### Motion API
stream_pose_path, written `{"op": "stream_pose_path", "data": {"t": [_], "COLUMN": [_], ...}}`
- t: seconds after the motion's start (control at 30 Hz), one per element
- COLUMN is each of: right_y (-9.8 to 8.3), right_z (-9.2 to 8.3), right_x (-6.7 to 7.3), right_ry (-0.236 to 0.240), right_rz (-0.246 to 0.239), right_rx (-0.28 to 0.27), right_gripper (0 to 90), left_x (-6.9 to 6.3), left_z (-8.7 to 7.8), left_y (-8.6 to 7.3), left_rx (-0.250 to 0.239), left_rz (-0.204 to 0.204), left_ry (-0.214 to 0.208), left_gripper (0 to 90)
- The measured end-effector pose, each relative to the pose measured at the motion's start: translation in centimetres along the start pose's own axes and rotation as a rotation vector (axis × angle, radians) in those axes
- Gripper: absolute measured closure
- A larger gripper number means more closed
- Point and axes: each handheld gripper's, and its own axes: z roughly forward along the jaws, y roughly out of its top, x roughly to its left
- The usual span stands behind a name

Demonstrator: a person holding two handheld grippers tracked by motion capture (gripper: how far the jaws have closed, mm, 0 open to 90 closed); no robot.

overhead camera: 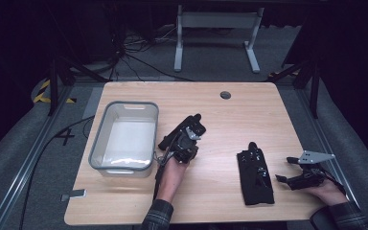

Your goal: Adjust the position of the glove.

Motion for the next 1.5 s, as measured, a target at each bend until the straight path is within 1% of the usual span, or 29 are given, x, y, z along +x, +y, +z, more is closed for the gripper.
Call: {"op": "stream_pose_path", "data": {"t": [0.03, 0.1, 0.17, 0.2, 0.23, 0.3, 0.33, 0.37, 0.43, 0.47, 0.5, 0.53, 0.7, 0.8, 0.83, 0.9, 0.93, 1.03, 1.1, 1.17, 1.3, 1.37, 1.43, 1.5], "right_y": [0.0, 0.0, 0.0, 0.0, 0.0, 0.0, 0.0, 0.0, 0.0, 0.0, 0.0, 0.0, 0.0, 0.0, 0.0, 0.0, 0.0, 0.0, 0.0, 0.0, 0.0, 0.0, 0.0, 0.0], "right_z": [0.0, 0.0, 0.0, 0.0, 0.0, 0.0, 0.0, 0.0, 0.0, 0.0, 0.0, 0.0, 0.0, 0.0, 0.0, 0.0, 0.0, 0.0, 0.0, 0.0, 0.0, 0.0, 0.0, 0.0], "right_x": [0.0, 0.0, 0.0, 0.0, 0.0, 0.0, 0.0, 0.0, 0.0, 0.0, 0.0, 0.0, 0.0, 0.0, 0.0, 0.0, 0.0, 0.0, 0.0, 0.0, 0.0, 0.0, 0.0, 0.0], "right_ry": [0.0, 0.0, 0.001, 0.001, 0.001, 0.001, 0.002, 0.002, 0.002, 0.002, 0.002, 0.002, 0.002, 0.002, 0.003, 0.002, 0.002, 0.003, 0.002, 0.003, 0.002, 0.003, 0.002, 0.002], "right_rz": [0.0, 0.0, -0.001, 0.0, -0.001, -0.001, -0.002, -0.001, -0.001, -0.002, -0.002, -0.002, -0.002, -0.001, -0.002, -0.003, -0.003, -0.002, -0.003, -0.003, -0.002, -0.002, -0.003, -0.003], "right_rx": [0.0, 0.0, 0.0, 0.0, 0.0, 0.0, 0.0, 0.0, 0.0, 0.0, 0.001, 0.001, 0.001, 0.001, 0.001, 0.0, 0.0, 0.001, 0.0, 0.001, 0.0, 0.001, 0.0, 0.001], "right_gripper": [8.9, 8.8, 8.7, 8.7, 8.6, 8.6, 8.6, 8.6, 8.6, 8.5, 8.5, 8.5, 8.5, 8.5, 8.4, 8.4, 8.4, 8.4, 8.4, 8.4, 8.3, 8.3, 8.3, 8.3], "left_x": [0.3, 0.5, 0.9, 1.1, 1.3, 1.8, 2.0, 2.3, 2.7, 2.8, 3.0, 3.0, 2.7, 1.9, 1.4, 0.7, 0.7, -0.4, -0.9, -1.6, -2.9, -3.5, -3.9, -4.0], "left_z": [0.3, 0.7, 1.1, 1.2, 1.4, 1.7, 1.8, 2.0, 2.2, 2.3, 2.5, 2.6, 2.7, 2.8, 2.9, 3.0, 3.0, 3.1, 3.2, 3.4, 3.7, 3.8, 3.8, 3.7], "left_y": [0.2, 0.4, 0.7, 0.8, 0.9, 0.8, 0.7, 0.6, 0.5, 0.5, 0.4, 0.3, 0.4, 0.5, 0.6, 0.7, 0.7, 0.7, 0.8, 0.9, 1.2, 1.4, 1.6, 1.8], "left_rx": [0.003, 0.022, 0.023, 0.034, 0.032, 0.035, 0.041, 0.039, 0.034, 0.039, 0.051, 0.051, 0.053, 0.055, 0.057, 0.055, 0.055, 0.052, 0.055, 0.052, 0.056, 0.059, 0.062, 0.054], "left_rz": [-0.013, -0.015, -0.024, -0.024, -0.026, -0.038, -0.045, -0.059, -0.08, -0.084, -0.087, -0.097, -0.095, -0.083, -0.073, -0.066, -0.066, -0.055, -0.047, -0.039, -0.019, -0.009, 0.009, 0.011], "left_ry": [0.002, 0.038, 0.053, 0.065, 0.076, 0.087, 0.099, 0.109, 0.113, 0.119, 0.117, 0.113, 0.106, 0.061, 0.035, 0.004, 0.004, -0.047, -0.075, -0.092, -0.147, -0.16, -0.169, -0.171], "left_gripper": [89.8, 89.8, 89.8, 89.8, 89.8, 89.8, 89.8, 89.8, 89.8, 89.8, 89.8, 89.8, 89.8, 89.8, 89.8, 89.8, 89.8, 89.8, 89.8, 89.8, 89.8, 89.7, 89.7, 89.7]}}
